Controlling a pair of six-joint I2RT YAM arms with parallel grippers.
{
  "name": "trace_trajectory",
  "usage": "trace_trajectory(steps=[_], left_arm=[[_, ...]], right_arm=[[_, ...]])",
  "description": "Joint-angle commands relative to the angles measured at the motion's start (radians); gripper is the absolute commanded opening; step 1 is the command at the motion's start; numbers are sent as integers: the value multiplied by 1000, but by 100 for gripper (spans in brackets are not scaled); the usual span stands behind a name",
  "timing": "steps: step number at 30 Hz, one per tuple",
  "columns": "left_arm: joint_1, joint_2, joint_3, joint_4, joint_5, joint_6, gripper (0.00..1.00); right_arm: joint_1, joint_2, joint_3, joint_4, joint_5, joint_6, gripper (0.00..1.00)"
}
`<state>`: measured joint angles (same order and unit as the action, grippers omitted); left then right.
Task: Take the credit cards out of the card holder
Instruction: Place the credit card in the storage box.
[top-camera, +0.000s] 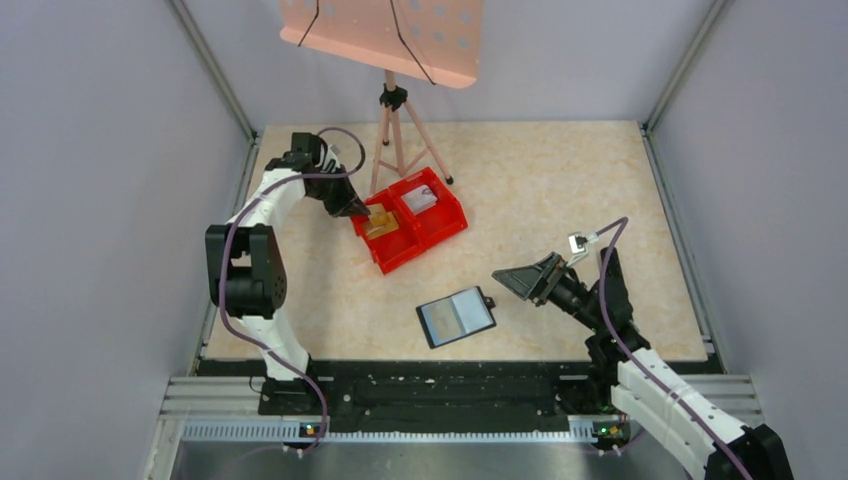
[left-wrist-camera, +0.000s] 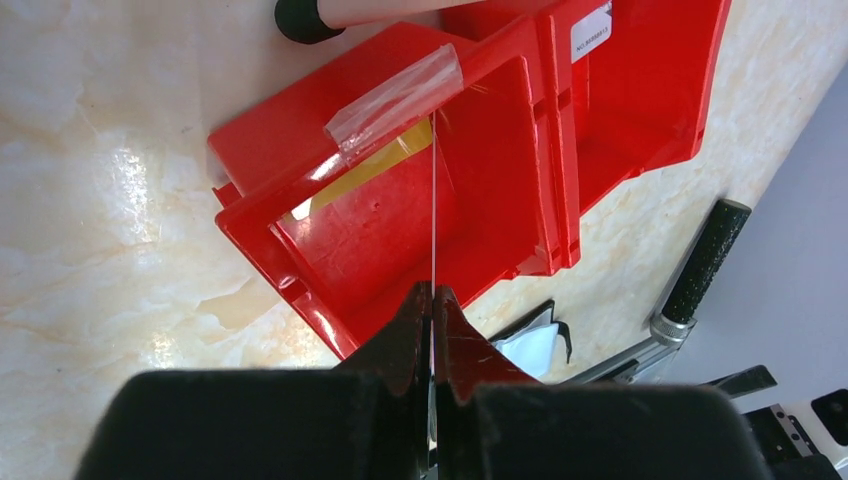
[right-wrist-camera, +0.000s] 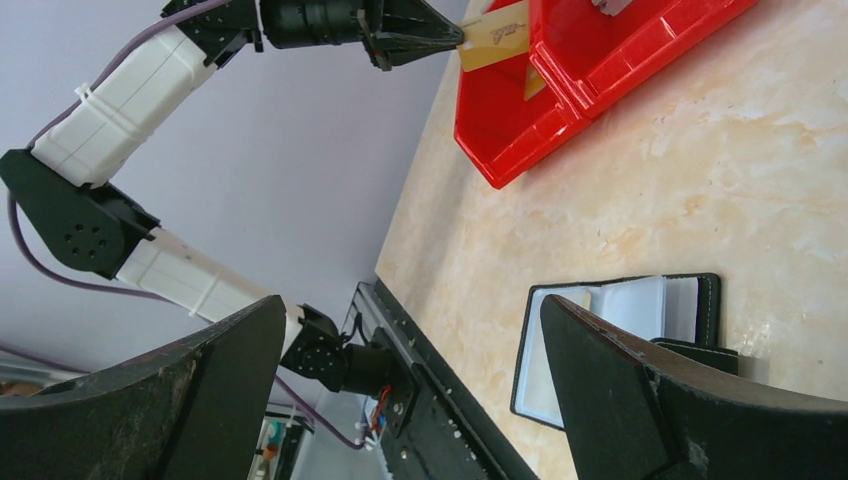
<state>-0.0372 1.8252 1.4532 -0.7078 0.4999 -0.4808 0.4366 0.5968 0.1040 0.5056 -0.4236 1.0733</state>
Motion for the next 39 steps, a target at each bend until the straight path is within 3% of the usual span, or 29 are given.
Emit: trace_trajectory(steps=[1,13,39], left_arm=[[3,24,48,17,7,-17,1],[2,75,64,21,-3,-14,3],[-2,103,69,36,-87,-30,16]], right_arm=[[9,-6,48,13,4,-21,98],[9,-5,49,2,23,-21,97],[8,-37,66,-58,31,-26,97]])
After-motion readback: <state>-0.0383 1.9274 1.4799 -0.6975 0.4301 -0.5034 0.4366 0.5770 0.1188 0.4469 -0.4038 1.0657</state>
